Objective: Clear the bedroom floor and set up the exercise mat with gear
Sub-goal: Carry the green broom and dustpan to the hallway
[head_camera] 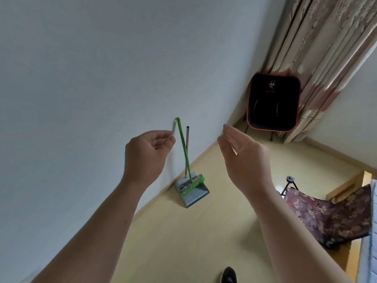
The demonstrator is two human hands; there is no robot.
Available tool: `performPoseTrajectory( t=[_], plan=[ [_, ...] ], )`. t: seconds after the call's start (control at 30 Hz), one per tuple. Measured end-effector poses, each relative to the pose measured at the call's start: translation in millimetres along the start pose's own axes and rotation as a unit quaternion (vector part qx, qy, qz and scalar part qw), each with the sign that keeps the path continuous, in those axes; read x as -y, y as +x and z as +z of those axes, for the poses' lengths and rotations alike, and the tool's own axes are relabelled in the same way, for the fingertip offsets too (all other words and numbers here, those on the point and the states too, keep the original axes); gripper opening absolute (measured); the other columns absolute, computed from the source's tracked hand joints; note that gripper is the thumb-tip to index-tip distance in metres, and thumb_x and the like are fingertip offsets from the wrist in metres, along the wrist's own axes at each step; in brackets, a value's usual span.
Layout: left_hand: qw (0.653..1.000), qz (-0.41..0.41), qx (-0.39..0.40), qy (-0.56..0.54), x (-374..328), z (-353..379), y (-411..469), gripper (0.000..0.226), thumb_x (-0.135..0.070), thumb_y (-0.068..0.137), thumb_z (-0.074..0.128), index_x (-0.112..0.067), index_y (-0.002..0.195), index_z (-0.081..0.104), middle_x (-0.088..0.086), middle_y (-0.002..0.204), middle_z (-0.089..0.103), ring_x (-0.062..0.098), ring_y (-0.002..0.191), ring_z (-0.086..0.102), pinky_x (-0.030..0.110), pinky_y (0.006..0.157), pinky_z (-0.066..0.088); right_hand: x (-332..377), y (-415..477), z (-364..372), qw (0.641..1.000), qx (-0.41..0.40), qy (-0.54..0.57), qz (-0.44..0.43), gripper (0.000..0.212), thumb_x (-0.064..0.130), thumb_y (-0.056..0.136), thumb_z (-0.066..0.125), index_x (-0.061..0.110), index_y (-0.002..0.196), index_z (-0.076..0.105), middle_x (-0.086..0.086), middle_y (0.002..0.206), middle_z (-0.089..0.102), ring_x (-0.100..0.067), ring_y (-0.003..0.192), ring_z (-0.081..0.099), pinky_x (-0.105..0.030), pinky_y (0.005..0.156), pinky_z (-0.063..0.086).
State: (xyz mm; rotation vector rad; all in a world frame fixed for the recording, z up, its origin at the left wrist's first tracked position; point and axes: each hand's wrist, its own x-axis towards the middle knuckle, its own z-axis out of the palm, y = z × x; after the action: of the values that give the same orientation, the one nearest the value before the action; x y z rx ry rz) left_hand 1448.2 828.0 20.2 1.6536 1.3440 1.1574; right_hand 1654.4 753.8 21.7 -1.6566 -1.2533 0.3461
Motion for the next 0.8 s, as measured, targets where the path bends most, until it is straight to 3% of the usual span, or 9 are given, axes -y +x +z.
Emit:
performPoseTrajectory(
  t=[0.2, 0.4, 0.57, 0.67, 0.8],
  plan=[
    [0.993, -0.097, -0.062, 0.010, -4.3, 68.3, 69.6, 0.008, -0.033, 0.090, 0.077, -0.037, 0.097, 0.076, -0.013, 0.091, 0.079, 0.004, 0.090, 0.075, 0.038, 0.095, 0.058, -52.4, 135.2, 1.6, 0.994, 0.113, 0.002, -0.011, 0.042, 0.034, 0.099, 0.064, 0.023, 0.140, 0.061, 0.007, 0.132, 0.068, -0.010, 0.122, 0.065, -0.033, 0.106, 0.051],
    [0.985, -0.142, -0.086, 0.038, 15.4, 117.0, 130.5, 0.011, -0.031, 0.091, 0.076, -0.031, 0.102, 0.078, -0.014, 0.092, 0.079, 0.004, 0.090, 0.074, 0.038, 0.096, 0.057, -88.6, 236.7, 47.7, 0.983, 0.184, 0.010, -0.013, 0.044, 0.033, 0.099, 0.064, 0.022, 0.141, 0.060, 0.003, 0.135, 0.067, -0.012, 0.121, 0.065, -0.036, 0.107, 0.050],
    [0.979, -0.173, -0.097, 0.044, 61.0, 148.7, 205.7, 0.013, -0.031, 0.091, 0.075, -0.027, 0.104, 0.078, -0.012, 0.091, 0.079, 0.005, 0.089, 0.074, 0.037, 0.095, 0.057, -117.5, 311.3, 103.0, 0.973, 0.226, -0.039, -0.022, 0.046, 0.037, 0.098, 0.064, 0.025, 0.143, 0.058, 0.005, 0.134, 0.067, -0.010, 0.122, 0.063, -0.028, 0.105, 0.048],
    [0.974, -0.205, -0.080, 0.054, 87.0, 167.2, 247.6, 0.016, -0.032, 0.091, 0.075, -0.025, 0.105, 0.079, -0.011, 0.091, 0.079, 0.003, 0.088, 0.073, 0.032, 0.093, 0.057, -134.0, 347.2, 127.0, 0.964, 0.253, -0.086, -0.016, 0.046, 0.039, 0.098, 0.064, 0.027, 0.142, 0.058, 0.004, 0.128, 0.070, -0.011, 0.120, 0.064, -0.023, 0.098, 0.047],
    [0.968, -0.226, -0.060, 0.089, 112.7, 191.6, 296.8, 0.017, -0.032, 0.091, 0.075, -0.024, 0.105, 0.079, -0.012, 0.094, 0.078, -0.009, 0.082, 0.065, 0.014, 0.083, 0.052, -156.8, 388.9, 151.7, 0.947, 0.295, -0.129, -0.007, 0.047, 0.036, 0.097, 0.065, 0.024, 0.142, 0.058, 0.001, 0.133, 0.067, -0.016, 0.123, 0.063, -0.030, 0.103, 0.049]
  ],
)
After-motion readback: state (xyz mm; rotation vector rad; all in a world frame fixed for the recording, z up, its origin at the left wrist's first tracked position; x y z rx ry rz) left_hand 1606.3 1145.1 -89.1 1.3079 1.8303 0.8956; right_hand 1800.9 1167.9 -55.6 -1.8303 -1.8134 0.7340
